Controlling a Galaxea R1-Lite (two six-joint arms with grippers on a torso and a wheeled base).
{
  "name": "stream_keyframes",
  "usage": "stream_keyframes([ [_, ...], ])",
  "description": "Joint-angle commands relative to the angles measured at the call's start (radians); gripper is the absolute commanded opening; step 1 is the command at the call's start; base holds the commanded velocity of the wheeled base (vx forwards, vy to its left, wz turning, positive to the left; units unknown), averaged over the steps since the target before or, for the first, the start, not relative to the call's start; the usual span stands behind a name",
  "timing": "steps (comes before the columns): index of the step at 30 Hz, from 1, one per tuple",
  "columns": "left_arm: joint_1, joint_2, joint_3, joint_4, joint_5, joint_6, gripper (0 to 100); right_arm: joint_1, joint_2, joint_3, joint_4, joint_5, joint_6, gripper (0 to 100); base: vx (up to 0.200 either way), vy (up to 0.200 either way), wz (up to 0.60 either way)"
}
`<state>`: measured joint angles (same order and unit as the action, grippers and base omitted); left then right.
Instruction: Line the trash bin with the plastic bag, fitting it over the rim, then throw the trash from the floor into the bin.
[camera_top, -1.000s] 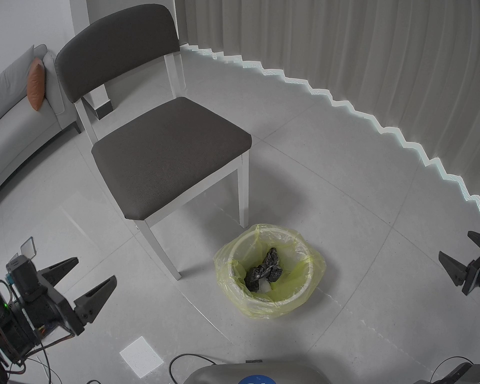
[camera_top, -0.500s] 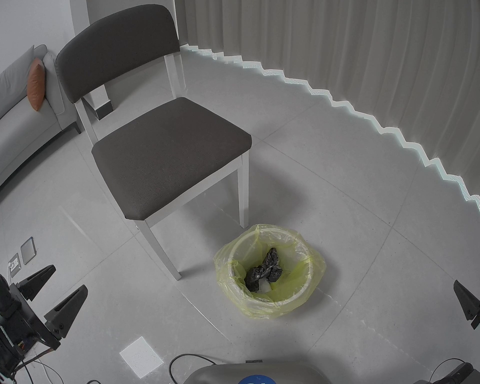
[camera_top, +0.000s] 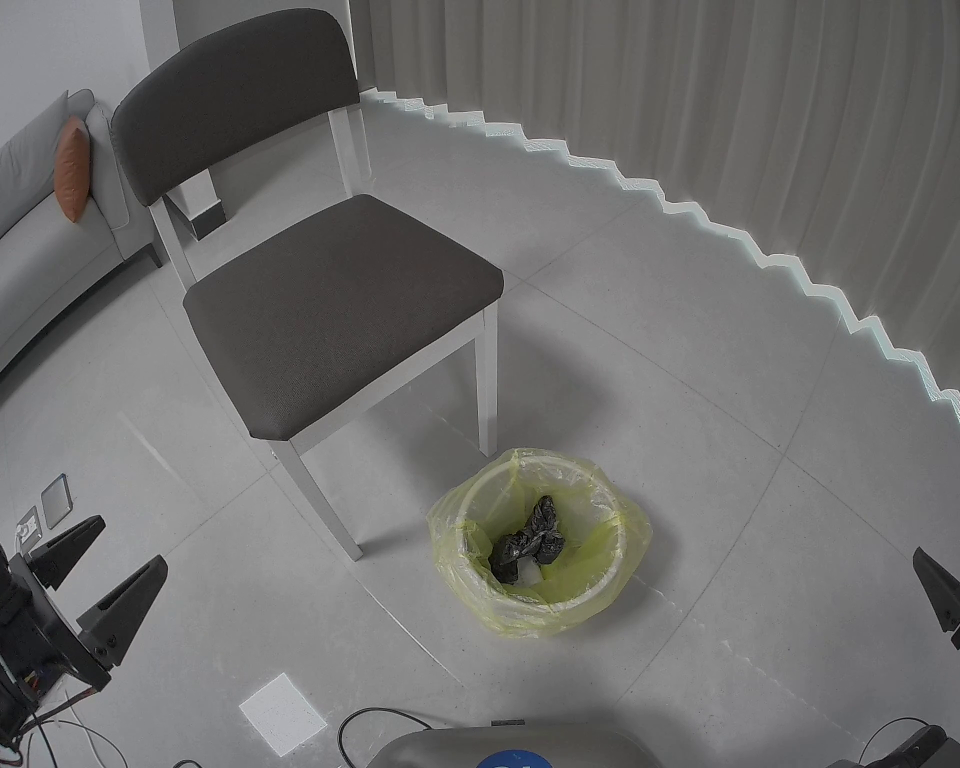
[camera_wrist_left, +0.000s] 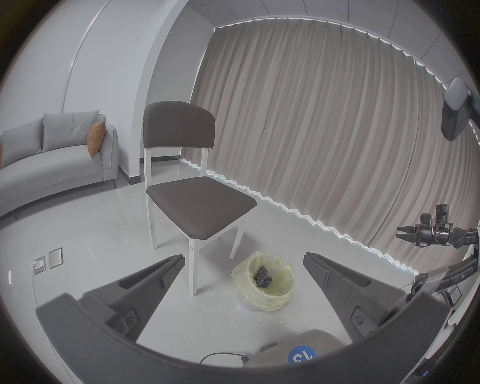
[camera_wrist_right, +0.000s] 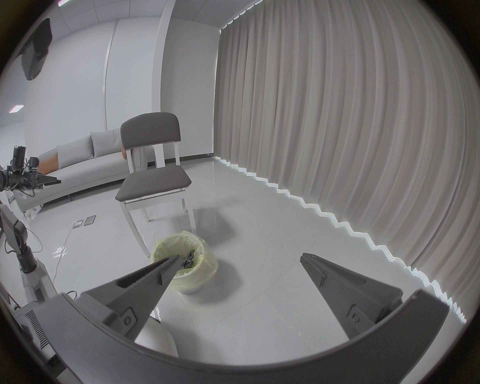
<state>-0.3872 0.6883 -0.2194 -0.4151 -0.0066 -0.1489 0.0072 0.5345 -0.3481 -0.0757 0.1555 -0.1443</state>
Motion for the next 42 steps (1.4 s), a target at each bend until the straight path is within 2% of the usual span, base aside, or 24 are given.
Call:
stream_keyframes([
  [1, -0.010, 0.066, -0.089, 0.078, -0.016, 0.000, 100, 0.008, 0.194, -0.048, -0.016, 0.044, -0.005, 100, 0.000, 0.000, 0.00],
  [5, -0.013, 0.145, -0.143, 0.148, -0.053, -0.001, 100, 0.060, 0.424, -0.083, -0.042, 0.042, -0.017, 100, 0.000, 0.000, 0.00],
  [6, -0.013, 0.203, -0.158, 0.150, -0.059, -0.003, 100, 0.092, 0.570, -0.115, -0.075, 0.035, -0.008, 100, 0.000, 0.000, 0.00],
  [10, -0.013, 0.333, -0.184, 0.095, -0.061, -0.006, 100, 0.108, 0.946, -0.235, -0.150, 0.039, 0.000, 100, 0.000, 0.000, 0.00],
  [11, -0.013, 0.336, -0.184, 0.090, -0.061, -0.006, 100, 0.108, 0.960, -0.241, -0.150, 0.039, 0.000, 100, 0.000, 0.000, 0.00],
  [12, -0.013, 0.375, -0.178, 0.044, -0.062, -0.006, 100, 0.111, 1.116, -0.319, -0.150, 0.042, 0.003, 100, 0.000, 0.000, 0.00],
  [13, -0.015, 0.382, -0.175, 0.033, -0.062, -0.006, 100, 0.111, 1.154, -0.338, -0.150, 0.042, 0.005, 100, 0.000, 0.000, 0.00],
  [15, -0.013, 0.408, -0.167, -0.011, -0.062, -0.004, 100, 0.112, 1.357, -0.451, -0.154, 0.041, 0.018, 100, 0.000, 0.000, 0.00],
  [19, -0.015, 0.393, -0.166, -0.019, -0.058, -0.004, 100, 0.112, 1.621, -0.649, -0.151, 0.019, 0.018, 100, 0.000, 0.000, 0.00],
  [24, -0.004, 0.341, -0.143, -0.014, -0.055, -0.004, 100, 0.115, 1.820, -0.890, -0.111, -0.008, 0.018, 100, 0.000, 0.000, 0.00],
  [31, 0.001, 0.356, -0.123, -0.014, -0.053, -0.006, 100, 0.129, 1.990, -1.212, 0.122, -0.014, 0.020, 100, 0.000, 0.000, 0.00],
  [36, 0.004, 0.378, -0.129, -0.021, -0.052, -0.006, 100, 0.131, 2.099, -1.339, 0.159, -0.045, 0.003, 100, 0.000, 0.000, 0.00],
  [42, 0.027, 0.412, -0.133, -0.024, -0.053, -0.008, 100, 0.129, 2.175, -1.459, 0.260, -0.045, -0.041, 100, 0.000, 0.000, 0.00],
])
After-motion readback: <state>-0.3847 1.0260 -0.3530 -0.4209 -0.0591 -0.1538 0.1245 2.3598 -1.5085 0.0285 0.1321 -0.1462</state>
